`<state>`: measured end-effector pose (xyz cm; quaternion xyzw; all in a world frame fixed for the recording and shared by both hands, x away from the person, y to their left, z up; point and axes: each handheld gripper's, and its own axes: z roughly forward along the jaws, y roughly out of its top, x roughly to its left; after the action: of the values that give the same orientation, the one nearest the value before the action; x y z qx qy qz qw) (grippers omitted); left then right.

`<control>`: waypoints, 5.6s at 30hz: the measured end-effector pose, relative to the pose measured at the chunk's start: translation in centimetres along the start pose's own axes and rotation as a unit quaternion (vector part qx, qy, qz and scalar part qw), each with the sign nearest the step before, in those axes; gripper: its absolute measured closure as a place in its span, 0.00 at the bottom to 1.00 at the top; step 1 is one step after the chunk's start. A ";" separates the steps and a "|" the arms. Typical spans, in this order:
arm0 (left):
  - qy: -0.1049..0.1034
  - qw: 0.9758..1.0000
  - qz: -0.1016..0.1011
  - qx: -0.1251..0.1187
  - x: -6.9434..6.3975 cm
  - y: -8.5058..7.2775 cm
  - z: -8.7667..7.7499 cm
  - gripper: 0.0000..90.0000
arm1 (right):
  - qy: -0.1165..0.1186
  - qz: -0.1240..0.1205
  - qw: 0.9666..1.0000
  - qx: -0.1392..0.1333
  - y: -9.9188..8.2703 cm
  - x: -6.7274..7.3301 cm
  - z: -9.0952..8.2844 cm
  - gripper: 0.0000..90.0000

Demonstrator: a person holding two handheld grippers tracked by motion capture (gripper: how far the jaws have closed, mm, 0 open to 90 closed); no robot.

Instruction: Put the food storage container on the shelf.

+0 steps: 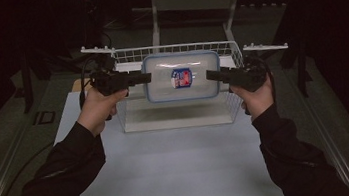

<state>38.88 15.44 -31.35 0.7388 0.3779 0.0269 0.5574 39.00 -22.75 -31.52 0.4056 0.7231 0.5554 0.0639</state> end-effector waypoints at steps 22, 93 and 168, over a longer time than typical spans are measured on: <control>0.020 0.999 -0.044 -0.023 2.4 1.5 2.2 0.53 | -0.033 0.034 0.999 0.023 2.1 -1.1 2.5 0.39; 0.101 0.990 0.099 -0.015 -2.2 -4.5 6.8 0.96 | -0.004 -0.060 0.998 -0.008 -5.9 1.6 -1.6 0.16; 0.006 0.993 0.116 0.002 -3.2 -23.0 0.8 0.00 | 0.010 -0.116 0.992 0.048 -21.3 -1.4 -2.3 0.15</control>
<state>24.80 15.05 -49.81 0.7784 0.2932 0.0956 0.5468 27.67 -26.52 -49.37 0.3157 0.7920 0.5127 0.1009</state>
